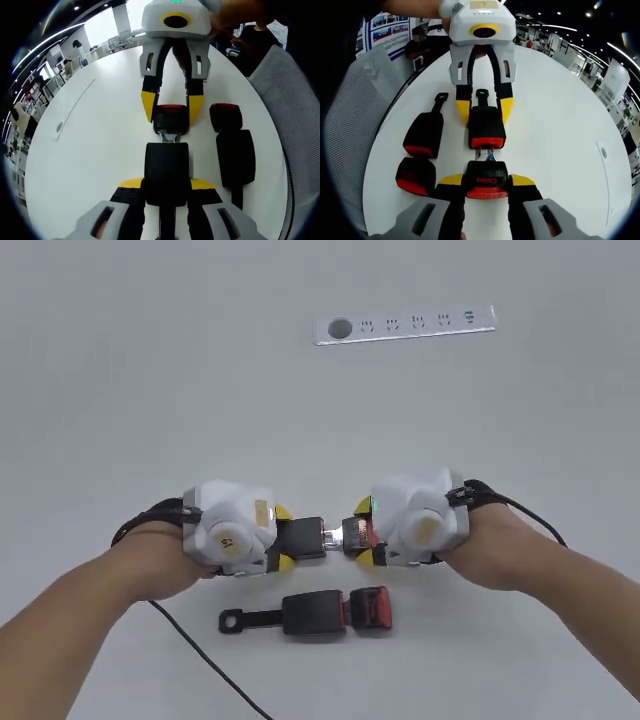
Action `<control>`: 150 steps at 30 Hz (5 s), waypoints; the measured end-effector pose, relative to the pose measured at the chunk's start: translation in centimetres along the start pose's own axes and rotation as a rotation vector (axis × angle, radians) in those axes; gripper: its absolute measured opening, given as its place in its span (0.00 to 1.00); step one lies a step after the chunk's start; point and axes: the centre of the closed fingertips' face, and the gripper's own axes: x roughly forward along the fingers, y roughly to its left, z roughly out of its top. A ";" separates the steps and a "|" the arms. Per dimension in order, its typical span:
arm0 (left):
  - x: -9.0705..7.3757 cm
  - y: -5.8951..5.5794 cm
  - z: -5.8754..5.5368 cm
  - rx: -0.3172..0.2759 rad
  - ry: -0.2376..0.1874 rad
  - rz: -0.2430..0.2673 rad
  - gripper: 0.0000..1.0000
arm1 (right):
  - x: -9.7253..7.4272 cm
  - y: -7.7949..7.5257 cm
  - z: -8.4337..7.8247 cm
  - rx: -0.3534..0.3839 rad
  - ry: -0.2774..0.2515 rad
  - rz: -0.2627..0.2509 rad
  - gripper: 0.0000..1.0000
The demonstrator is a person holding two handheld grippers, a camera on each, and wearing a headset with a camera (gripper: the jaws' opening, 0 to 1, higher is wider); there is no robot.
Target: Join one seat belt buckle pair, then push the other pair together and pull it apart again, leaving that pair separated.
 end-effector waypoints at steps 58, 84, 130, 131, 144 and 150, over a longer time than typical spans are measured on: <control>-0.1 -0.1 0.3 -0.010 -0.017 -0.006 0.32 | 0.5 0.1 1.3 -0.012 0.038 0.006 0.29; 0.1 0.0 0.0 -0.010 -0.026 -0.002 0.33 | -2.8 -0.2 -3.3 0.025 0.058 -0.013 0.30; -1.4 0.5 0.7 -0.093 -0.067 0.078 0.52 | -10.4 0.5 -11.7 0.154 0.142 -0.130 0.44; -1.9 0.3 0.8 -0.093 -0.067 0.090 0.53 | -10.5 0.7 -11.5 0.166 0.132 -0.136 0.45; -7.1 -3.9 -1.3 -0.263 -0.148 0.239 0.80 | -13.3 4.9 -8.8 0.353 -0.010 -0.287 0.67; -9.0 -6.3 -2.1 -0.346 -0.164 0.306 0.89 | -14.7 6.8 -7.8 0.438 -0.065 -0.350 0.82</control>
